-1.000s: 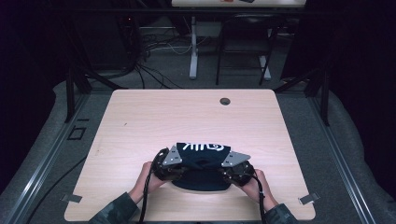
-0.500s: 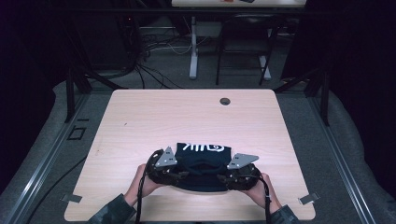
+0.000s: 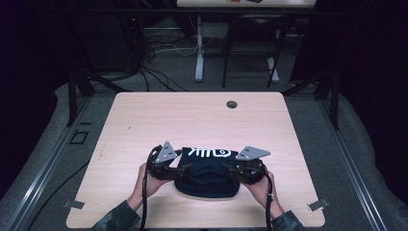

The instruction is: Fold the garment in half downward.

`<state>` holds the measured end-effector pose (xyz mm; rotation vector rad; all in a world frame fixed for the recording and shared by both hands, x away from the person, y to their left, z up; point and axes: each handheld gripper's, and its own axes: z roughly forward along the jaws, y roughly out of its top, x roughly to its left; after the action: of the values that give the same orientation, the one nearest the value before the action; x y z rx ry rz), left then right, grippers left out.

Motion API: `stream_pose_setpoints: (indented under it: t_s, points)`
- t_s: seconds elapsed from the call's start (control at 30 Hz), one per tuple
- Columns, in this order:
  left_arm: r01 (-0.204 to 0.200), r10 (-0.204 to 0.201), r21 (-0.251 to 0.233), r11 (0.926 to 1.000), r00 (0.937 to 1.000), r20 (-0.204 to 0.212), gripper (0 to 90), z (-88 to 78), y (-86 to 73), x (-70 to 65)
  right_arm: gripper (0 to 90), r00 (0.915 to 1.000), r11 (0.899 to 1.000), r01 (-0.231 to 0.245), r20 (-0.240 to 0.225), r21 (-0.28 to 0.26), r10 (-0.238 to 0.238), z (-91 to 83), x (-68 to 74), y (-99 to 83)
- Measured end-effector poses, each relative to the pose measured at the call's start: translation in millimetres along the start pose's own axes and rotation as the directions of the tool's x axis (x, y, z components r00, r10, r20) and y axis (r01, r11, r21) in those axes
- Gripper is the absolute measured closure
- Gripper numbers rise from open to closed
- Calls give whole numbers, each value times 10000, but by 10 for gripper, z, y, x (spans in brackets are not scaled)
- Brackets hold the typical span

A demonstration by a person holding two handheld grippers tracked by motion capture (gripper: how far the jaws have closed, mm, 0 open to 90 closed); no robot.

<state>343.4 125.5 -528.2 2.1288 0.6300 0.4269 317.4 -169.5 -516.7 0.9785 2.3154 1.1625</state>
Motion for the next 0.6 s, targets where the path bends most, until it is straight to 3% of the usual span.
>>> stream_pose_setpoints:
  t_s: [0.13, 0.17, 0.33, 0.6]
  points:
    - [-263, 262, 453, 9986, 9997, 34, 359, 68, -51, -35, 598, 9995, 9975, -44, -321, 711, 67, 166, 6, -40]
    - [-300, 295, 524, 9982, 9995, 115, 357, 73, -67, -52, 573, 9989, 9942, 217, -427, 1056, -173, 187, 37, -68]
    - [-846, 809, 1076, 9906, 9960, 378, 357, 107, -156, -126, 501, 9965, 9862, 506, -740, 1578, -393, 191, 96, -120]
    - [-849, 766, 1581, 9838, 9954, 577, 336, 155, -265, -158, 399, 9949, 9720, 765, -815, 2221, -597, 251, 142, -239]
